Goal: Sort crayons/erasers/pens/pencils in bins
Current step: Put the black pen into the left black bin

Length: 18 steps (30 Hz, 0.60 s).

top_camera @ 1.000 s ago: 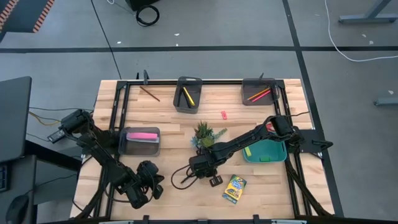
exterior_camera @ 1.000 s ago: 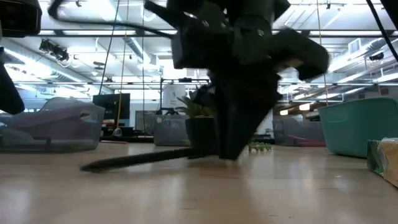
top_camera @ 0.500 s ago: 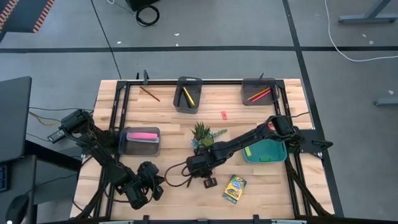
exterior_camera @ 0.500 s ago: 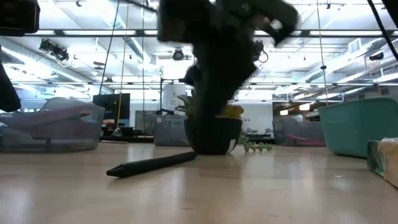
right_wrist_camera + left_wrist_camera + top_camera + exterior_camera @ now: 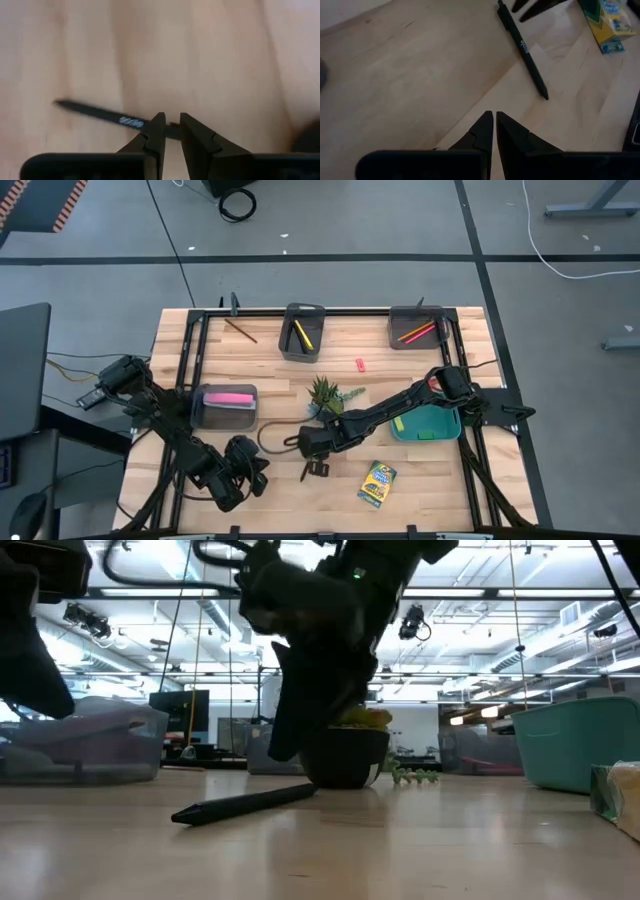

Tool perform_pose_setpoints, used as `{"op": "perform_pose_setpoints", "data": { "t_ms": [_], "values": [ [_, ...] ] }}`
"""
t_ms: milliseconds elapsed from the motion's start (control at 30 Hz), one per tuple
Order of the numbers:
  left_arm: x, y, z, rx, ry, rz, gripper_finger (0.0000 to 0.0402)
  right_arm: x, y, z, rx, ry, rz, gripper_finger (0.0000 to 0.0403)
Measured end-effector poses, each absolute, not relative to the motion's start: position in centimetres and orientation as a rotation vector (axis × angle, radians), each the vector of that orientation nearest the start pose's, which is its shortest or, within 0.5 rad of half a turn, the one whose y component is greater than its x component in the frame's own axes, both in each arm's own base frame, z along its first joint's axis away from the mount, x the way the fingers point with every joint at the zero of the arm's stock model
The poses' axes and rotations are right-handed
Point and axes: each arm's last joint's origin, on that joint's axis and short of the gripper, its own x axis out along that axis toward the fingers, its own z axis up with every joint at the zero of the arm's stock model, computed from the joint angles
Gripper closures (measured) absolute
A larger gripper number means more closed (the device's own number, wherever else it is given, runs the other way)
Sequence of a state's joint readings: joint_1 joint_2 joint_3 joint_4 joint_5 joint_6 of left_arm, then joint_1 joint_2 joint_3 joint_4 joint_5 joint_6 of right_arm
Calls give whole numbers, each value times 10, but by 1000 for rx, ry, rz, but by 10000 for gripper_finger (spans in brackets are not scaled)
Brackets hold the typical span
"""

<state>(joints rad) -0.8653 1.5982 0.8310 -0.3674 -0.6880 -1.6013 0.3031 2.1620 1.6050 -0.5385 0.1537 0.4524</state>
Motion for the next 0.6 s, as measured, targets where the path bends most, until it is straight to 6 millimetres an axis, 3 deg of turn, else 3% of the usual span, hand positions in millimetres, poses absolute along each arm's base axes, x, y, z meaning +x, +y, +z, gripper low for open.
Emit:
{"op": "perform_pose_setpoints", "data": {
  "t_ms": [233,433,600],
  "values": [
    [198,-204,159,-712,666,467,377,433,135,160,234,990,-229,338],
    [198,-204,159,-697,669,460,379,419,130,134,259,1018,-298,338],
    [199,-204,160,-711,664,459,373,415,129,128,318,1002,-330,338]
  ]
}}
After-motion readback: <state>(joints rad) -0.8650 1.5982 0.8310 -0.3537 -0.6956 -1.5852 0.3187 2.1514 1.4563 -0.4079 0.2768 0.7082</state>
